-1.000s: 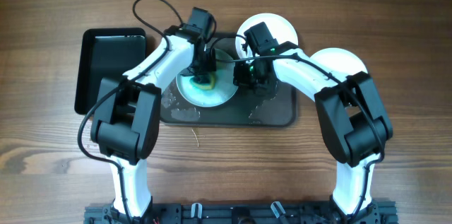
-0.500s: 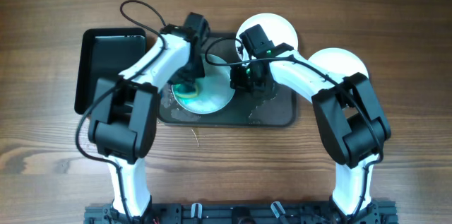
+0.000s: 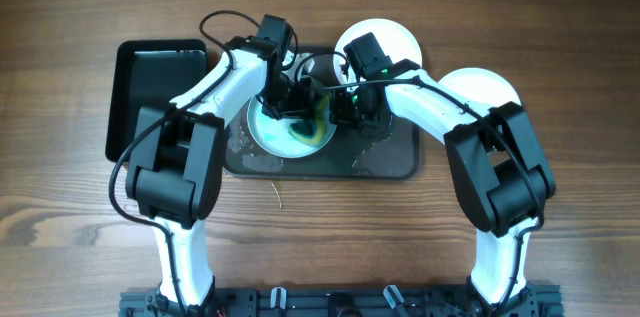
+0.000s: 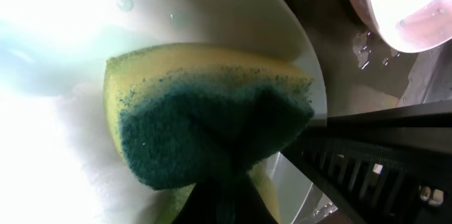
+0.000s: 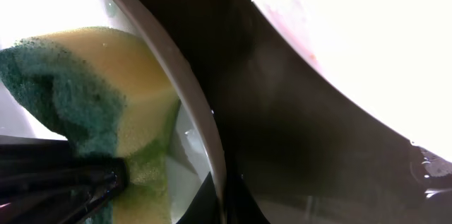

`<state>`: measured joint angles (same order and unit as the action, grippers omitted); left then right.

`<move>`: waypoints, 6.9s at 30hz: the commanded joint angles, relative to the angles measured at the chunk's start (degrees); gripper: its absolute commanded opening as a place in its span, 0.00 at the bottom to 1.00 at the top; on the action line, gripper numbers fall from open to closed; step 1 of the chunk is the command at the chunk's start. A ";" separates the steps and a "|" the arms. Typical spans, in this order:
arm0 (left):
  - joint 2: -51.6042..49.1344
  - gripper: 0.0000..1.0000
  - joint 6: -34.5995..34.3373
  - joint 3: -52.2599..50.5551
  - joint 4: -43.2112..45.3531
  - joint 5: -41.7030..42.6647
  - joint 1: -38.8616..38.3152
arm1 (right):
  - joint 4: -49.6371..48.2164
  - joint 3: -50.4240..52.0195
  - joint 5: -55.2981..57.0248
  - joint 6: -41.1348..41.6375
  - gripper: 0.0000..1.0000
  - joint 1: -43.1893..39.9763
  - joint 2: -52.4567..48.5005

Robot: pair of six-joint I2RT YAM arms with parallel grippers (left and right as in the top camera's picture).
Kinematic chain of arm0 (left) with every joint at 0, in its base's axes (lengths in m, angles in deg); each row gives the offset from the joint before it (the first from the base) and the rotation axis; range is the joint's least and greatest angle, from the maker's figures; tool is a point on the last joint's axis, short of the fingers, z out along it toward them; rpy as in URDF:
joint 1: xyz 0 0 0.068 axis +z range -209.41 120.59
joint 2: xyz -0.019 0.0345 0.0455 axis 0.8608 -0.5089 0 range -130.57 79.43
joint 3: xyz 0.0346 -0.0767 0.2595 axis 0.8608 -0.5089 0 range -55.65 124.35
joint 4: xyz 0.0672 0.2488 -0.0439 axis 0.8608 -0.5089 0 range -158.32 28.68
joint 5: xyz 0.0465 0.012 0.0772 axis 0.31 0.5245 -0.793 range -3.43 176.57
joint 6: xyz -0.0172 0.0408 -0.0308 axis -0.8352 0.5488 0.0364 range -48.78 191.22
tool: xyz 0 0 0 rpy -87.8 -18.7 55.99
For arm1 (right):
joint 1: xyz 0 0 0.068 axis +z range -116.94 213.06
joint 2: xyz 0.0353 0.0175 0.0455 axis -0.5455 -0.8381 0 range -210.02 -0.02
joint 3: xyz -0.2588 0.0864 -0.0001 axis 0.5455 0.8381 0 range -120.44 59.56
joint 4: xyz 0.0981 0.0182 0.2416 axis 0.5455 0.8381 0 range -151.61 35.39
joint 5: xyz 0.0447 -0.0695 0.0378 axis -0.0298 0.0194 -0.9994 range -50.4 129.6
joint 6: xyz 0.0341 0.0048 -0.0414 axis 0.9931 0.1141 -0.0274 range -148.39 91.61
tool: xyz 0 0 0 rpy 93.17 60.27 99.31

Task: Clean dirty plates on tray and stack at the side
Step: 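Scrub the centered plate with the sponge while right gripper holds it, then lift the scrubbed plate with right gripper, withdraw left arm, then carry the plate right and stack it on the first clean plate, then grasp the last green-stained plate rim with right gripper, drag it center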

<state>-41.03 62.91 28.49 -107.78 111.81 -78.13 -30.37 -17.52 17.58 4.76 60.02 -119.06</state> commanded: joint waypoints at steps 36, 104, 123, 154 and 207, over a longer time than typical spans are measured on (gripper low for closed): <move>-1.18 0.04 -9.20 -0.68 2.19 -17.97 -0.94 | -0.20 -0.55 -0.81 -0.61 0.04 0.44 -1.51; 16.41 0.04 -10.19 2.67 -9.35 -20.39 11.82 | 16.81 -0.55 78.49 -8.59 0.04 19.76 26.58; 16.41 0.04 -10.19 2.64 -9.38 -20.39 11.82 | 6.47 -0.55 105.61 -25.44 0.04 30.88 27.78; 16.41 0.04 -10.14 2.12 -8.61 -20.39 11.82 | 27.17 -0.09 14.21 -7.67 0.04 -35.65 34.84; 16.41 0.04 -10.16 2.12 -6.84 -20.39 11.80 | 14.88 -14.73 16.81 -24.22 0.52 -22.40 0.76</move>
<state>-24.70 53.31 30.72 -115.01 91.96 -66.31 -15.55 -32.21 29.12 -18.26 36.59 -112.20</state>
